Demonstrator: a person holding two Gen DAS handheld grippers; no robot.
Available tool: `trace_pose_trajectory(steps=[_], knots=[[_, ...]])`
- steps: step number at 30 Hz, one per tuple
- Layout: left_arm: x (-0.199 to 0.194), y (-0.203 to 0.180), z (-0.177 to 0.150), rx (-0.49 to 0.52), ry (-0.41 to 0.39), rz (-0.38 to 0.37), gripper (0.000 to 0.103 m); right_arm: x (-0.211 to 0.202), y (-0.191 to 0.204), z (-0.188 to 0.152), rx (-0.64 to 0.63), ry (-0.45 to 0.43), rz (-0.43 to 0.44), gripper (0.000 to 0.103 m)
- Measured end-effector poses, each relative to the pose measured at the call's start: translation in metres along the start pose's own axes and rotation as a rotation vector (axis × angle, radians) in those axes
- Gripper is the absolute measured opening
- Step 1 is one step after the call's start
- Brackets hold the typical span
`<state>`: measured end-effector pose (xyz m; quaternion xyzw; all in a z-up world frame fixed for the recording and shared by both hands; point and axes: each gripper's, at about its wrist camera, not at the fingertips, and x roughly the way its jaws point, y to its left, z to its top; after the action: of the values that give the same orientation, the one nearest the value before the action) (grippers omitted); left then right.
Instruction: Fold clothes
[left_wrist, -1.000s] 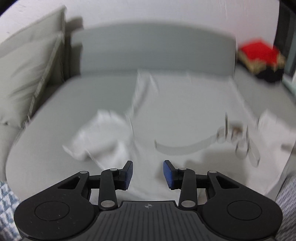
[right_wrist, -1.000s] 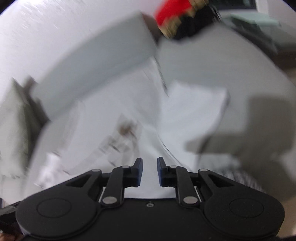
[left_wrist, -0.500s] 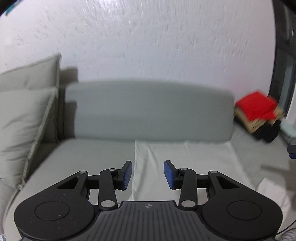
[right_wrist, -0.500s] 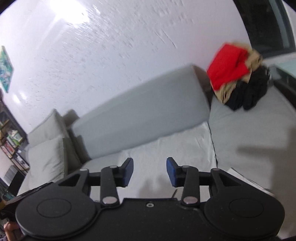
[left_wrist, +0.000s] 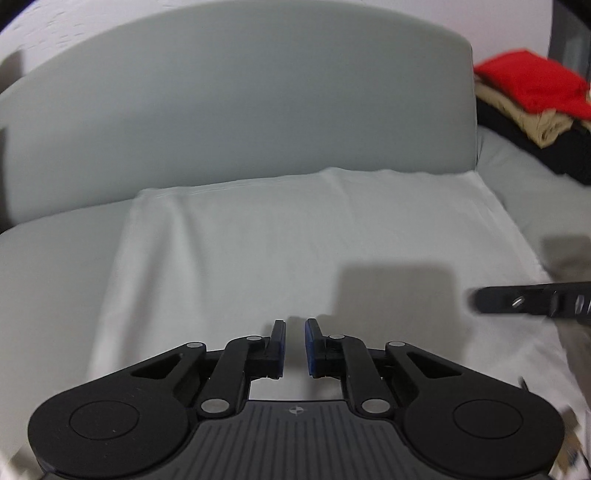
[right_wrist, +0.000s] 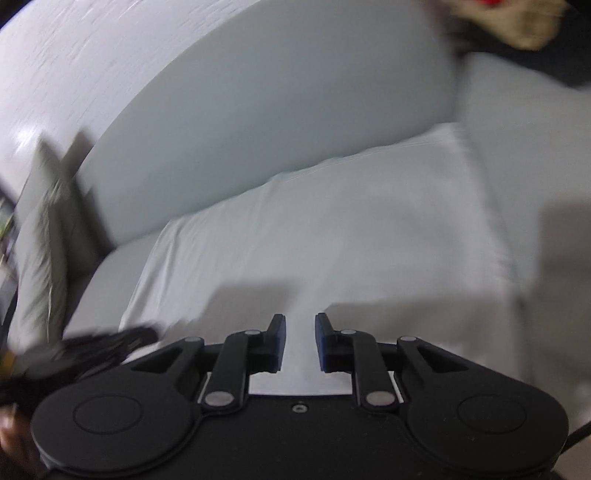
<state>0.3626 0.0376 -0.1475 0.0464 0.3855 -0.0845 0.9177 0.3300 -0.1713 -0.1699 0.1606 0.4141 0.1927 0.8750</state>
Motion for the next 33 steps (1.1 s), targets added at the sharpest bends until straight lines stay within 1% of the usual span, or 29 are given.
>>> trace_pose_trajectory(steps=[1, 2, 3, 4, 6, 7, 8, 10, 11, 12, 13, 16, 17, 18, 19, 20, 21, 23, 25, 27, 28, 29, 31, 32, 33], knots=[[0.011, -0.001, 0.004, 0.011, -0.007, 0.037, 0.020, 0.010, 0.004, 0.000, -0.045, -0.003, -0.008, 0.018], [0.019, 0.003, 0.009, 0.006, -0.018, 0.071, 0.024, 0.018, 0.005, 0.001, -0.085, -0.021, -0.029, 0.014], [0.023, 0.012, 0.014, -0.020, -0.035, 0.103, 0.024, 0.021, 0.004, 0.004, -0.107, -0.055, -0.050, 0.008], [0.027, 0.021, 0.019, -0.046, -0.052, 0.134, 0.024, 0.023, -0.001, 0.008, -0.099, -0.091, -0.075, 0.003], [0.035, 0.042, 0.028, -0.099, -0.082, 0.207, 0.025, 0.023, -0.018, 0.020, -0.050, -0.166, -0.137, 0.002], [0.037, 0.056, 0.031, -0.130, -0.087, 0.261, 0.025, 0.022, -0.031, 0.026, -0.015, -0.202, -0.184, 0.002], [0.038, 0.071, 0.031, -0.164, -0.094, 0.307, 0.025, 0.020, -0.044, 0.031, 0.023, -0.234, -0.238, 0.002], [0.036, 0.096, 0.026, -0.216, -0.105, 0.373, 0.027, 0.014, -0.069, 0.036, 0.088, -0.278, -0.366, 0.001], [0.033, 0.100, 0.025, -0.215, -0.100, 0.396, 0.034, 0.010, -0.081, 0.037, 0.122, -0.294, -0.424, 0.000], [0.030, 0.104, 0.024, -0.213, -0.095, 0.418, 0.036, 0.006, -0.090, 0.037, 0.156, -0.302, -0.426, 0.000], [0.027, 0.108, 0.024, -0.212, -0.090, 0.440, 0.035, 0.003, -0.093, 0.037, 0.174, -0.303, -0.414, 0.000], [0.019, 0.121, 0.021, -0.207, -0.074, 0.507, 0.035, 0.009, -0.074, 0.039, 0.098, -0.263, -0.482, 0.000], [0.016, 0.126, 0.020, -0.206, -0.069, 0.529, 0.031, 0.009, -0.068, 0.041, 0.090, -0.251, -0.491, 0.003], [0.013, 0.130, 0.020, -0.204, -0.064, 0.551, 0.028, 0.004, -0.064, 0.042, 0.106, -0.249, -0.480, 0.007], [0.009, 0.133, 0.023, -0.209, -0.068, 0.549, 0.025, -0.004, -0.060, 0.044, 0.128, -0.263, -0.458, 0.009], [0.003, 0.132, 0.031, -0.223, -0.084, 0.502, 0.025, -0.012, -0.056, 0.046, 0.149, -0.284, -0.434, 0.012], [0.000, 0.131, 0.036, -0.237, -0.098, 0.438, 0.025, -0.021, -0.055, 0.050, 0.166, -0.302, -0.409, 0.014], [0.003, 0.119, 0.050, -0.234, -0.109, 0.314, 0.027, -0.033, -0.056, 0.057, 0.194, -0.325, -0.356, 0.015], [0.013, 0.101, 0.063, -0.211, -0.109, 0.206, 0.029, -0.025, -0.053, 0.063, 0.206, -0.304, -0.287, 0.015], [0.033, 0.075, 0.071, -0.151, -0.102, 0.166, 0.029, -0.005, -0.044, 0.064, 0.156, -0.274, -0.225, 0.015], [0.044, 0.062, 0.072, -0.106, -0.102, 0.175, 0.028, 0.008, -0.038, 0.063, 0.107, -0.258, -0.205, 0.015], [0.055, 0.051, 0.074, -0.064, -0.106, 0.199, 0.030, 0.020, -0.031, 0.061, 0.057, -0.247, -0.188, 0.015], [0.074, 0.039, 0.074, -0.001, -0.127, 0.303, 0.031, 0.039, -0.026, 0.060, -0.016, -0.250, -0.211, 0.014], [0.080, 0.040, 0.075, -0.001, -0.146, 0.366, 0.034, 0.047, -0.025, 0.059, -0.050, -0.254, -0.230, 0.012], [0.086, 0.047, 0.078, -0.014, -0.155, 0.425, 0.036, 0.052, -0.029, 0.061, -0.045, -0.273, -0.261, 0.009]])
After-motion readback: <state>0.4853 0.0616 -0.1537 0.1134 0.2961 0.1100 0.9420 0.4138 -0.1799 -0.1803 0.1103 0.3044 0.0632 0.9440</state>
